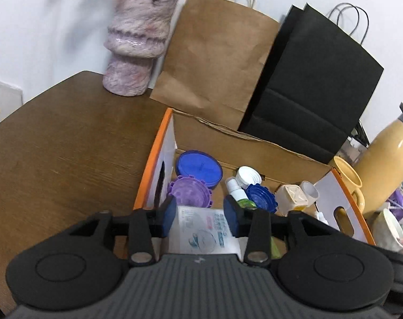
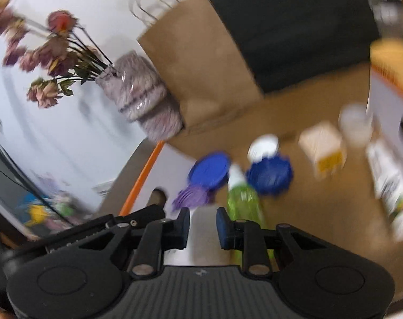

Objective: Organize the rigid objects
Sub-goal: 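Carry the tissue pack into the red box and open the left tool, then withdraw both tools from the box toward the lint roller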

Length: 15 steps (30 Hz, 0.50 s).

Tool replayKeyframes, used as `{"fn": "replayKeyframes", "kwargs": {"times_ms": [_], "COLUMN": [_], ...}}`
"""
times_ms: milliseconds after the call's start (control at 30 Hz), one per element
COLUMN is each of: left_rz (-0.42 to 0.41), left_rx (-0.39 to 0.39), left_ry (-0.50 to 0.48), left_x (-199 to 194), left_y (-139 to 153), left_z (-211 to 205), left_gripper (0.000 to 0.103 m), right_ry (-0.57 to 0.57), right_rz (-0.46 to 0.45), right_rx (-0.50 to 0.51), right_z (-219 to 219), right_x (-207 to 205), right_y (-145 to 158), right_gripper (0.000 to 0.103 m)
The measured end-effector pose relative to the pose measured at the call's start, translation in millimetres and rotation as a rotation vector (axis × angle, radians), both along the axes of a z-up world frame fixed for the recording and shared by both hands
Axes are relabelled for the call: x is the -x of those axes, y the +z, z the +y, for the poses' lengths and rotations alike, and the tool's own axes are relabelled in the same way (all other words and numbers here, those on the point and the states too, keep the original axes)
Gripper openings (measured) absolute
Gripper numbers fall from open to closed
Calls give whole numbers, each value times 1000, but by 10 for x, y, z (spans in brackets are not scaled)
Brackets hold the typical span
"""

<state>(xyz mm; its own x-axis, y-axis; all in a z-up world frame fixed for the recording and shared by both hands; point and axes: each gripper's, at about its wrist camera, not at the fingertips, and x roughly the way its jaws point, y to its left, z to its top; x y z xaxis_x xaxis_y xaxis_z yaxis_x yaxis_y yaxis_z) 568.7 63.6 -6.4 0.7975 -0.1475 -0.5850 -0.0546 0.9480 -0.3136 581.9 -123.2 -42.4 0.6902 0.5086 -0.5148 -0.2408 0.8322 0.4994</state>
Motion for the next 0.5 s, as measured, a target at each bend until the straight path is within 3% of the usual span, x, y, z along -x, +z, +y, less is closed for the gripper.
{"fn": "replayKeyframes", "kwargs": {"times_ms": [67,100,133,200,367,433,500], "left_rz": [4,-14,-30,-71,-127,-136,-139], "left_rx": [19,23,9,-55,-222,-259,-245], "left_ry": [8,3,2,6,-31,-17,11], "left_x": [45,111,170,340,786,986,1164], "left_y": [54,112,173,322,594,675,742], "left_z": [29,43,24,-2,34,113,182], "left_gripper": [59,73,79,100,103,103,103], "right_ry": [7,13,10,-13,-75,-89,-108], "right_rz": [-22,-40,-57,-98,-161,-173,-167], "right_rx": [4,1,7,37,183,264,287], "right_z": [-70,-140,-220,-386,-916,-1108,-1304], "right_x": [53,106,152,267,668,862,1056], "right_y": [97,171,256,448,820,893,897], "right_gripper": [33,43,48,56,86,87,87]}}
